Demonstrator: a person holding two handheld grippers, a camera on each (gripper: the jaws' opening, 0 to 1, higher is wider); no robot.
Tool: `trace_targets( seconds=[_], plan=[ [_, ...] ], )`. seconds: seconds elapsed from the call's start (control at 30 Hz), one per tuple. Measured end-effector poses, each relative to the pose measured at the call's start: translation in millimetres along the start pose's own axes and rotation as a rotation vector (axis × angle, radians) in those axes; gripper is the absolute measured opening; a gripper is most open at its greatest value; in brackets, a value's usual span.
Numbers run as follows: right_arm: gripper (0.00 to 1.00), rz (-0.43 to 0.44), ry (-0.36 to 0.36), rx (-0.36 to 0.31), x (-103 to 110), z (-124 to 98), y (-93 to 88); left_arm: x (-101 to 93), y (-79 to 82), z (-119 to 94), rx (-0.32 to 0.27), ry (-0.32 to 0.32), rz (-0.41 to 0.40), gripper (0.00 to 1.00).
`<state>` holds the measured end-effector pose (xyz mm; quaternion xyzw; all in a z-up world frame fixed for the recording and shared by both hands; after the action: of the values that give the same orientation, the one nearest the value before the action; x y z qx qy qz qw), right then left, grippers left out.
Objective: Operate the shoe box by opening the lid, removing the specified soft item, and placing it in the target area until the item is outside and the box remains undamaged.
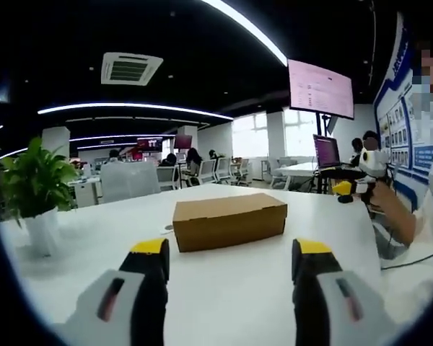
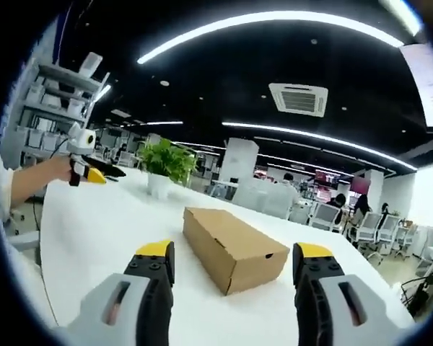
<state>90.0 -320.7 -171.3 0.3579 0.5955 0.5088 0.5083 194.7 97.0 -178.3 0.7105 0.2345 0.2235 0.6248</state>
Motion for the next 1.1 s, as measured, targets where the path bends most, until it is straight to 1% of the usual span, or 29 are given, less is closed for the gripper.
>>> trace_targets(
  seconds=[0.03,0.07,0.1,0.17,0.27,0.4,0.53,0.67,0.73,0.77,0.83,0.97,1.1],
  plan=[
    [0.69,0.028,0.019,-0.036,0,0,2.5,0.3,0.1,1,0.004,0.001,0.002,0.71],
    [0.69,0.082,0.047,-0.047,0,0,3.7,1.1,0.8,3,0.007,-0.001,0.005,0.71],
    [0.69,0.118,0.050,-0.035,-2,-1,3.1,2.8,1.6,5,0.008,0.004,0.001,0.71],
    [0.69,0.093,0.044,-0.037,-3,0,3.4,3.2,3.8,7,-0.003,-0.008,0.008,0.71],
    [0.69,0.063,0.050,-0.020,-2,1,2.3,3.9,6.6,10,-0.023,-0.019,0.009,0.71],
    [0.70,0.070,0.063,-0.029,1,4,2.9,8.2,9.7,18,-0.034,-0.021,0.018,0.70],
    [0.70,0.055,0.069,-0.011,3,12,3.3,15.5,11.6,27,-0.032,-0.033,0.020,0.72],
    [0.70,0.045,0.066,-0.013,4,14,6.4,20.9,10.9,33,-0.025,-0.028,0.010,0.72],
    [0.68,0.028,0.076,-0.002,6,15,6.8,23.2,10.8,37,-0.017,-0.030,0.009,0.72],
    [0.65,0.001,0.094,0.009,8,16,6.6,23.5,10.7,37,-0.014,-0.033,0.012,0.72],
    [0.63,0.001,0.088,0.020,9,16,7.6,24.5,11.0,37,-0.019,-0.032,0.013,0.72],
    [0.63,0.011,0.091,0.002,10,14,10.2,22.6,11.2,38,-0.035,-0.042,0.002,0.72],
    [0.64,0.020,0.093,0.008,10,15,7.4,22.3,12.1,39,-0.030,-0.044,0.009,0.72]
  ],
)
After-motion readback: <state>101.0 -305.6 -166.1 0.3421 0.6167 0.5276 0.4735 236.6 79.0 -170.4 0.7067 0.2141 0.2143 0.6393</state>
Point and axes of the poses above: the point that each gripper's makers call its tool centre point, and the gripper's own axes: z roughly forward along the fingers, x roughly to its left, y roughly out of its top, the point moved 9 cm from there along -z, roughly backward along the fingers
